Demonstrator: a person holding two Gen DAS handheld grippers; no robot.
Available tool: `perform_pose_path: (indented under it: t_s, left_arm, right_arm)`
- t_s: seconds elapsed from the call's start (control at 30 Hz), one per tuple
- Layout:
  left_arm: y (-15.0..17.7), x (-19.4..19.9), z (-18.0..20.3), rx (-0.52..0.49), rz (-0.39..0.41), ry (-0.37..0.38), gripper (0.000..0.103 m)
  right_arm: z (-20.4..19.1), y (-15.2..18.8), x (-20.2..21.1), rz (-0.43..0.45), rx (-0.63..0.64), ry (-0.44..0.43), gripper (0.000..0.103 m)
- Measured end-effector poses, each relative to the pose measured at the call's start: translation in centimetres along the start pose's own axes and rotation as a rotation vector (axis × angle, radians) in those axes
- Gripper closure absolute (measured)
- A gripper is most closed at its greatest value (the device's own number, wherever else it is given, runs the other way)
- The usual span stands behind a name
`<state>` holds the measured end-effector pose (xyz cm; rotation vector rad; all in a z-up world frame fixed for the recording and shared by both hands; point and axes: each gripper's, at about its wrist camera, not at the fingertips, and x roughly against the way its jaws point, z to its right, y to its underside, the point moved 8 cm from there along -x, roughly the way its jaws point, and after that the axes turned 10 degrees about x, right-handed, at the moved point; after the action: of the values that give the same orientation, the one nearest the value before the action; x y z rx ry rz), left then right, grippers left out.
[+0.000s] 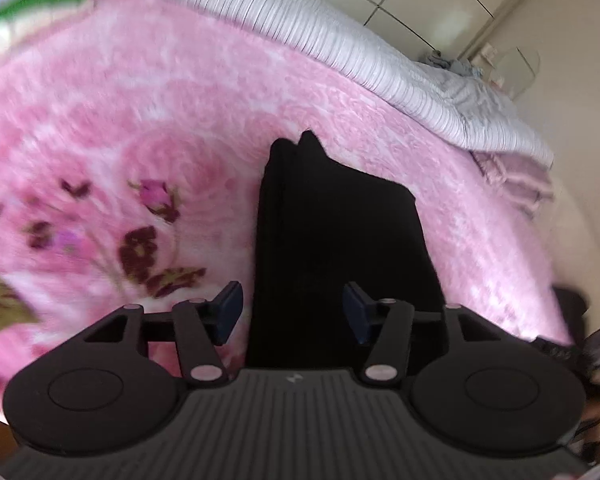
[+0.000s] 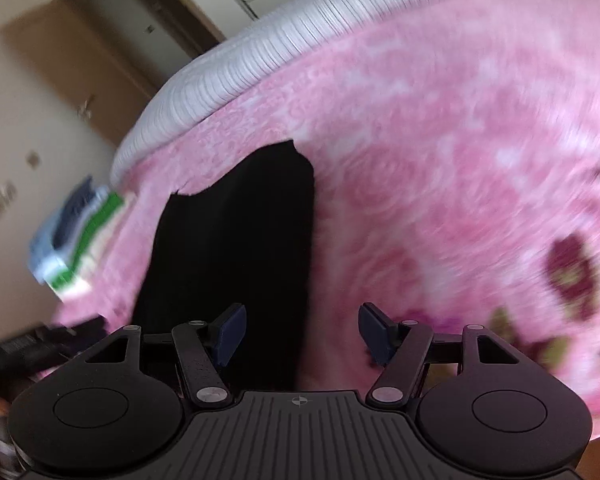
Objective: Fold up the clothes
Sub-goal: 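Grasp the folded black square's sides with both grippers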
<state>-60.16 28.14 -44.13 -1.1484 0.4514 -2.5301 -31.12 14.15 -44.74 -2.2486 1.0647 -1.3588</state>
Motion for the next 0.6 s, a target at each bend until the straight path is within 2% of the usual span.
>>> perform_pose_path:
  t_s: [0.1, 0.2, 0.3, 0.4, 0.6]
  left_arm:
    - [-1.1, -2.8, -1.3, 0.131, -0.067, 0.085, 0.051]
    - [-1.9, -5.0, -2.0, 0.140, -0.086, 0.081, 0.050]
    - [-2.3, -6.8, -2.7, 0.158, -0.114, 0.080, 0.049]
    - [-2.8, -7.9, -3.1, 0.186, -0.128, 0.113, 0.048]
    - [-3.3, -9.7, -2.5, 0.188, -0.139, 0.152, 0.050]
  right_arm:
    - [1.6, -1.2, -2.3, -0.029, -0.157, -0.088, 0.037]
    - [2.7, -2.6, -3.9, -0.039, -0.232, -0.141, 0.034]
    - [3.2, -3.3, -5.4, -0.055, -0.244, -0.144, 0.029]
    - [3.7, -3.9, -6.5, -0.057, -0.278, -0.171, 0.026]
    - [3.5, -4.6, -8.5, -0.071, -0.286, -0.229, 0.026]
